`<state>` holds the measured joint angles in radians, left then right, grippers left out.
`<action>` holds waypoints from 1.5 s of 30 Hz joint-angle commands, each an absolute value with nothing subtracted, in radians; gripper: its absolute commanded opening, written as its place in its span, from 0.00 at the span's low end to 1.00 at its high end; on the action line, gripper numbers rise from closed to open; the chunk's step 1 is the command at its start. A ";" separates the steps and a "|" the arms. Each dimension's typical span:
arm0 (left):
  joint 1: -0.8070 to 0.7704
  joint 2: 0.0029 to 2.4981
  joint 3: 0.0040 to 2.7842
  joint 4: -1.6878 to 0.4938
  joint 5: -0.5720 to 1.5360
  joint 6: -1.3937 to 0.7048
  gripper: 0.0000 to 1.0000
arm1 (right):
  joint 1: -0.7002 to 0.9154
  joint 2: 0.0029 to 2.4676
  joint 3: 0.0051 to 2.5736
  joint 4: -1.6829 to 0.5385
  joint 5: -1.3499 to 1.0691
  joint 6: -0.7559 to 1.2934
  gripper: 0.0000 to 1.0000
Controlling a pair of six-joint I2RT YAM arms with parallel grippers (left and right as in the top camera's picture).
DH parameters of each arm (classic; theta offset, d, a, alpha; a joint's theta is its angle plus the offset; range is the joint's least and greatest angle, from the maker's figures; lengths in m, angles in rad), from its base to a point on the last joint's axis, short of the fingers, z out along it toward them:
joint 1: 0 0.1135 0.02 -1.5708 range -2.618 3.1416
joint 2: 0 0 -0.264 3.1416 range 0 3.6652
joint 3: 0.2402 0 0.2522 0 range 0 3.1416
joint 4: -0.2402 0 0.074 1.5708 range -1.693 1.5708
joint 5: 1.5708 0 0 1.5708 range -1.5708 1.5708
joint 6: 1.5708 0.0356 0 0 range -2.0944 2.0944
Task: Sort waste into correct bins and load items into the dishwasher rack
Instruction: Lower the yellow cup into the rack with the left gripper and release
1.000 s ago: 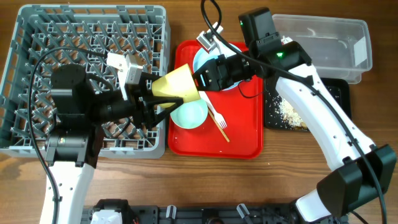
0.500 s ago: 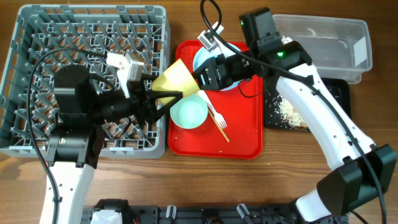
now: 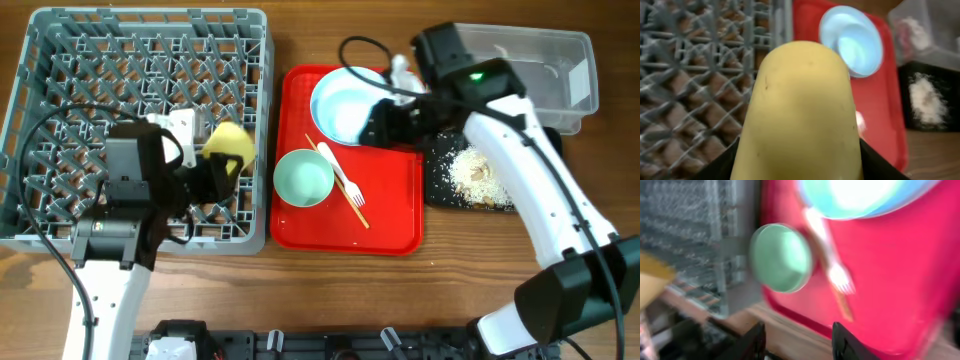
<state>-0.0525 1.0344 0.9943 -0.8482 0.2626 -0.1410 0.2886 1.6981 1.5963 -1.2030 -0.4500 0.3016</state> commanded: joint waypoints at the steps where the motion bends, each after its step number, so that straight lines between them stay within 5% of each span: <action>1: -0.047 1.017 1.085 -0.931 -0.020 -0.147 0.50 | 0.208 1.600 1.656 -1.289 -0.283 0.204 0.43; 8: 0.056 1.050 1.093 -0.989 -0.079 -0.221 0.44 | 0.065 1.548 1.656 -1.396 -0.281 0.156 0.44; 27: 0.110 1.384 1.093 -1.041 -0.028 -0.217 0.48 | 0.062 1.548 1.654 -1.404 -0.281 0.112 0.46; 38: 0.110 1.361 1.094 -1.064 -0.033 -0.218 0.29 | 0.062 1.548 1.654 -1.411 -0.281 0.112 0.47; 45: 0.110 1.361 1.094 -1.093 -0.062 -0.221 0.27 | 0.062 1.548 1.654 -1.408 -0.281 0.112 0.47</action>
